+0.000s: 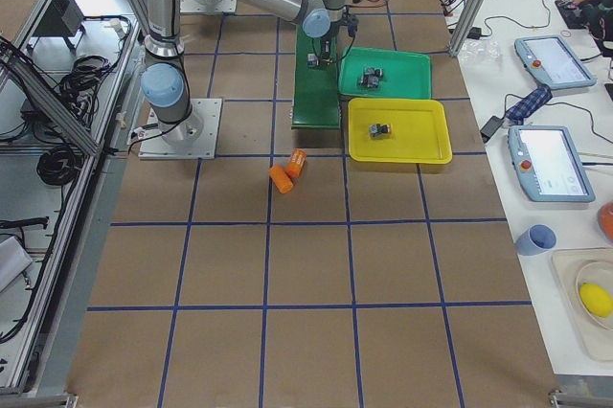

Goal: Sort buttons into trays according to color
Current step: 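Carry the yellow-capped button with the right gripper into the yellow tray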

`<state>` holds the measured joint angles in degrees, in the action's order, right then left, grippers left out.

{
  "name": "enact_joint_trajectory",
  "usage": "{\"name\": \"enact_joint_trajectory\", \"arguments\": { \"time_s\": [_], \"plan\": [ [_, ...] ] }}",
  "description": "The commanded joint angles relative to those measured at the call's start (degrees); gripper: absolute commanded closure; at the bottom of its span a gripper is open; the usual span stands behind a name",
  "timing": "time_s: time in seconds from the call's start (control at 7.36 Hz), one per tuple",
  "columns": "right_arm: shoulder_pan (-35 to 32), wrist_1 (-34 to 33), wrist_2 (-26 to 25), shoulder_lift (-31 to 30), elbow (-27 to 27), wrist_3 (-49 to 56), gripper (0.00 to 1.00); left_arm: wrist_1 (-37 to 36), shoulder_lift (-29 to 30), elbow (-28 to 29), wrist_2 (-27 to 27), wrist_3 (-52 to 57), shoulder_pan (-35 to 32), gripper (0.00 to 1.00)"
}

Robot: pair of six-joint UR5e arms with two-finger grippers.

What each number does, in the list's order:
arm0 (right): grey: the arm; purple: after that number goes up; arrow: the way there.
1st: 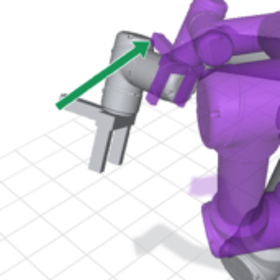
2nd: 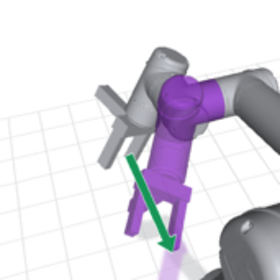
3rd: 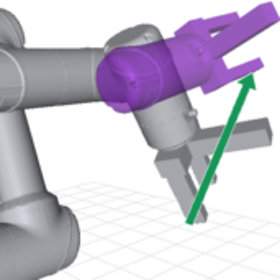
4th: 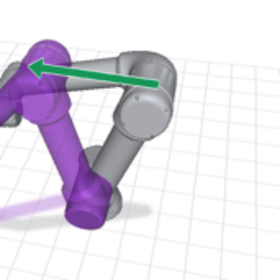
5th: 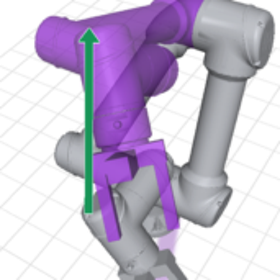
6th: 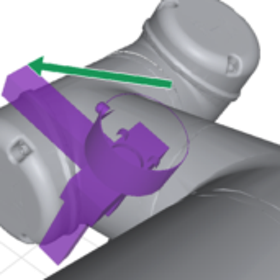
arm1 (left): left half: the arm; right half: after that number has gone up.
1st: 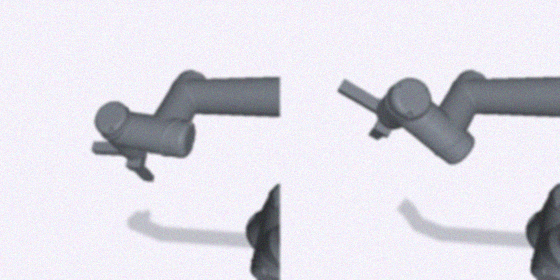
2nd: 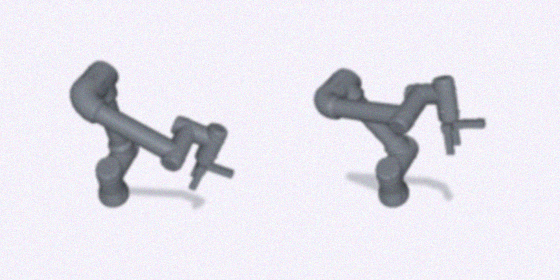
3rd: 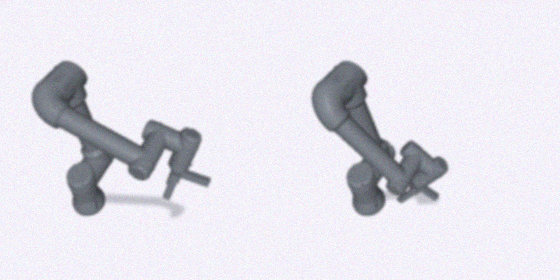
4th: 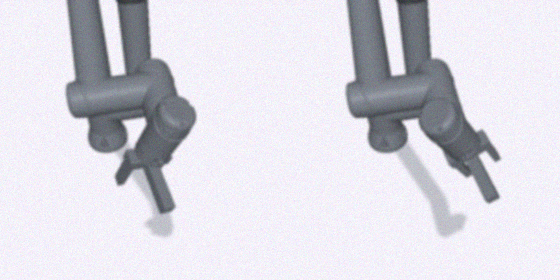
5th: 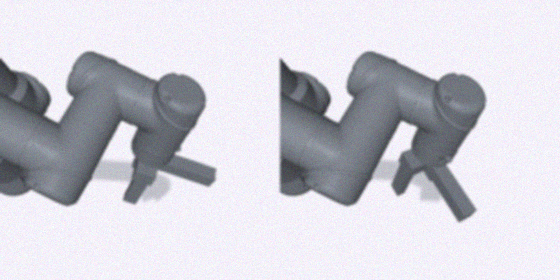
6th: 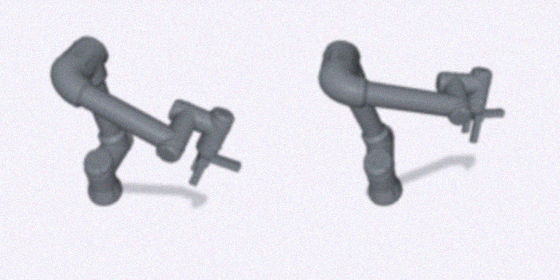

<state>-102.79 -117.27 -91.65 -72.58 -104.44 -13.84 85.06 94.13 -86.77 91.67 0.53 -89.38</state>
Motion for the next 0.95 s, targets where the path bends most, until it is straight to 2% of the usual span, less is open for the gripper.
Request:
{"name": "enact_joint_trajectory", "arguments": {
  "time_s": [0.0,0.14,0.27,0.54,0.82],
  "plan": [
    [1.1,-0.59,-4.29,-1.24,1.77,0.74,1.0,0.02,0.0,0.02,0.0,0.0,0.0,0.0],
    [2.76,-0.94,-6.59,-1.07,4.4,-0.04,1.0,-0.07,0.0,0.02,0.0,0.0,0.0,0.0],
    [6.25,-2.16,-6.53,-0.29,7.56,1.26,1.0,-0.07,0.0,0.02,0.0,0.0,0.0,0.0],
    [13.55,-3.4,-8.71,2.78,10.31,15.09,1.0,-0.07,0.0,0.02,-0.09,0.0,0.0,0.0],
    [17.0,-14.69,-8.02,10.31,10.4,19.88,1.0,-0.07,0.0,0.02,-0.18,0.0,0.0,0.0]
  ]
}}
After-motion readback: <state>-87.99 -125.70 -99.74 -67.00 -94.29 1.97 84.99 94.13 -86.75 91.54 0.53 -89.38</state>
